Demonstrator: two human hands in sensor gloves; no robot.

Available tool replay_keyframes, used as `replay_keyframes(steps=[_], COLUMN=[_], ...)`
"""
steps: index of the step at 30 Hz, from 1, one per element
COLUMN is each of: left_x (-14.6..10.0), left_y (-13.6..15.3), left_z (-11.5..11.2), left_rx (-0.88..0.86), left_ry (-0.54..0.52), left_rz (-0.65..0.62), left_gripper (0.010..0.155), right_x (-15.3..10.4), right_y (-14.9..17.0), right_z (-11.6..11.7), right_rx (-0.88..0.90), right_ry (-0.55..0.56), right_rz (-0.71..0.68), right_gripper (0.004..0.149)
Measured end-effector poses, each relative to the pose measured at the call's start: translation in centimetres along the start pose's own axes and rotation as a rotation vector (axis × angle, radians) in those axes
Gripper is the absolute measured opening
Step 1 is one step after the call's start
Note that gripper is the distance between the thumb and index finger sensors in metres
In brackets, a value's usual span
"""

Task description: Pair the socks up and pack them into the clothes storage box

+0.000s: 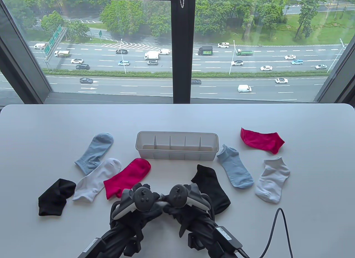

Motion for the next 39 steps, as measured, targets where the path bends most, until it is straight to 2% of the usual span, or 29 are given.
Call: replay_keyframes(steps=[1, 3, 9, 11, 14, 16, 19, 21, 23, 24, 26, 28, 29, 31, 33, 36, 39], left_x=[0.1, 0.3, 0.4, 0.3, -0.3, -0.4, -0.1, 0.1, 0.2, 0.2, 0.3, 0.0, -0.2, -0.2, -0.1, 0.3, 0.4], left_y=[0.3, -0.1, 0.1, 0.2, 0.0, -0.5, -0.5, -0.5, -0.2, -0.2, -0.1, 0.0, 0.2, 0.3, 0.7, 0.3, 0.2], left_z=[-0.2, 0.1, -0.3, -0.1, 0.6, 0.4, 0.1, 0.0, -0.1, -0.1, -0.2, 0.1, 0.5, 0.2, -0.1, -0.1, -0.5], left_rx=[0.032, -0.004, -0.042, -0.048, 0.011, -0.002, 0.018, 0.006, -0.012, -0.029, -0.052, -0.044, -0.048, -0.105, -0.039, -0.032, -0.067], left_ry=[0.004, -0.008, 0.059, 0.055, -0.05, -0.02, 0.004, 0.03, 0.05, 0.059, 0.071, 0.037, 0.009, 0.083, 0.09, 0.087, 0.138], left_rz=[0.035, 0.003, -0.007, 0.013, 0.032, -0.021, 0.001, 0.001, 0.002, -0.005, -0.01, 0.007, 0.003, -0.032, 0.033, 0.009, -0.027], left_gripper=[0.057, 0.049, 0.049, 0.049, 0.058, 0.059, 0.051, 0.048, 0.049, 0.05, 0.05, 0.051, 0.054, 0.068, 0.059, 0.052, 0.054], right_x=[0.0, -0.1, -0.3, -0.2, 0.0, 0.0, -0.1, -0.2, -0.5, -0.6, -0.5, -0.3, -0.2, -0.2, -0.1, -0.3, -1.1], right_y=[0.0, 0.0, 0.1, 0.1, -0.2, -0.3, -0.4, -0.5, -0.4, -0.3, -0.3, -0.4, -0.4, -0.3, -0.2, -0.6, -1.6], right_z=[0.1, 0.0, -0.6, -0.7, -0.8, -0.8, -0.8, -0.7, -0.2, -0.2, -0.7, -0.8, -0.8, -0.8, -0.6, -0.6, -1.6], right_rx=[0.015, 0.034, 0.055, 0.048, 0.022, -0.004, -0.014, 0.004, 0.05, 0.05, 0.006, -0.007, -0.005, -0.003, 0.034, 0.008, -0.086], right_ry=[-0.013, -0.024, 0.069, 0.074, 0.06, 0.066, 0.086, 0.03, -0.038, -0.032, 0.015, 0.021, 0.027, 0.025, 0.012, 0.022, 0.14], right_rz=[-0.004, -0.009, 0.018, 0.037, 0.058, 0.066, 0.057, -0.001, -0.066, -0.067, -0.045, -0.01, -0.002, 0.009, 0.007, 0.011, -0.062], right_gripper=[0.048, 0.048, 0.049, 0.045, 0.044, 0.043, 0.041, 0.047, 0.06, 0.062, 0.057, 0.053, 0.052, 0.052, 0.053, 0.052, 0.055])
Point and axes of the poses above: the tracker on the back of each hand, its own y axis roughly to the little-finger side, its own x axis roughly from the wrist to the fingertips, z = x × y, the point moved 5 cm from there along x, roughly from the wrist to the fingertips, and after that the axes turned 2 degrees about y, right-handed, at the moved point
